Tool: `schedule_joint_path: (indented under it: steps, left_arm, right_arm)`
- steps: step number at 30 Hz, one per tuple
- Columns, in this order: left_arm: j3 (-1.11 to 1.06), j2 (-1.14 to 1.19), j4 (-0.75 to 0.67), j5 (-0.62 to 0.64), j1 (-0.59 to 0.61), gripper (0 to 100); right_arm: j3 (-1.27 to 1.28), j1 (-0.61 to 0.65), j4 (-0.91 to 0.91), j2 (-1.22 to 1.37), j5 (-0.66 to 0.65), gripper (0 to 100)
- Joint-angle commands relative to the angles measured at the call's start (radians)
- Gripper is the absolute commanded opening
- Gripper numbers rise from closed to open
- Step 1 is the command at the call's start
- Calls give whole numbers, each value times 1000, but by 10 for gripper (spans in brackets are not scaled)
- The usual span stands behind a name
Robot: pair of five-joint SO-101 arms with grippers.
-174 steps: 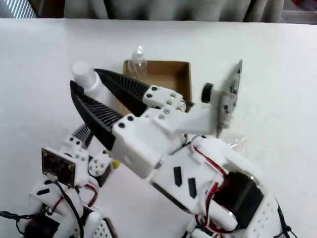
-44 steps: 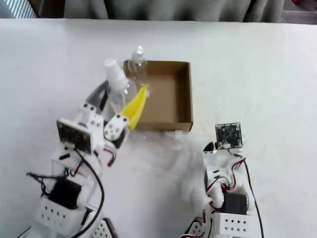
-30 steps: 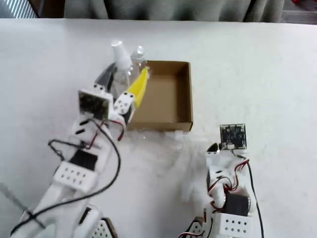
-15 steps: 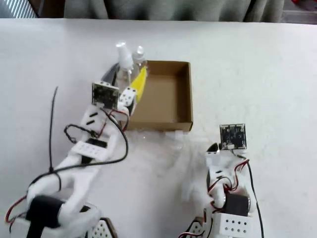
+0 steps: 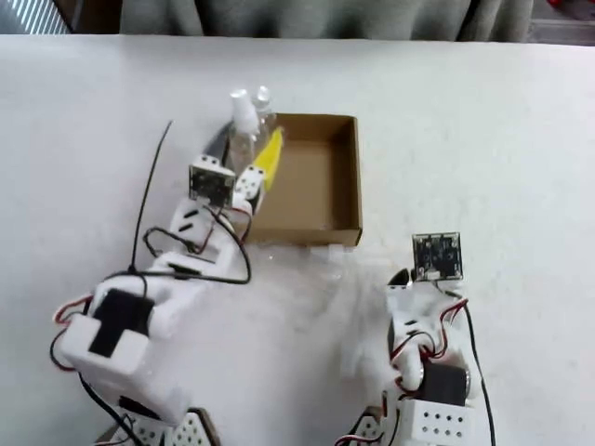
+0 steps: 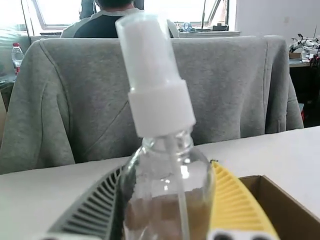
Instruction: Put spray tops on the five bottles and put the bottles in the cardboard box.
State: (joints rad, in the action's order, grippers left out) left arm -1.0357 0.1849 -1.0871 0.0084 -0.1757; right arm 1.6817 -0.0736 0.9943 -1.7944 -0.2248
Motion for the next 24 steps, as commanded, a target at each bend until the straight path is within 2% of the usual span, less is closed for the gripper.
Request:
schedule_joint_path:
  steps: [1,8,14,18,24]
  left_arm:
    - [52,-4,-37,-2,-1,20]
    - [41,-58,-32,48,1,20]
    - [-75,-268,-5,48,-10,20]
    - [-100,-433,158,48,-7,20]
    - [-100,-682,434,48,-7,21]
  right_arm:
    - [9,-15,13,-4,-11,17]
    - [9,-15,13,-4,-11,17]
    - [9,-15,7,-7,-9,17]
    - [8,-15,-67,-8,-5,18]
    - [6,1,-337,-8,2,17]
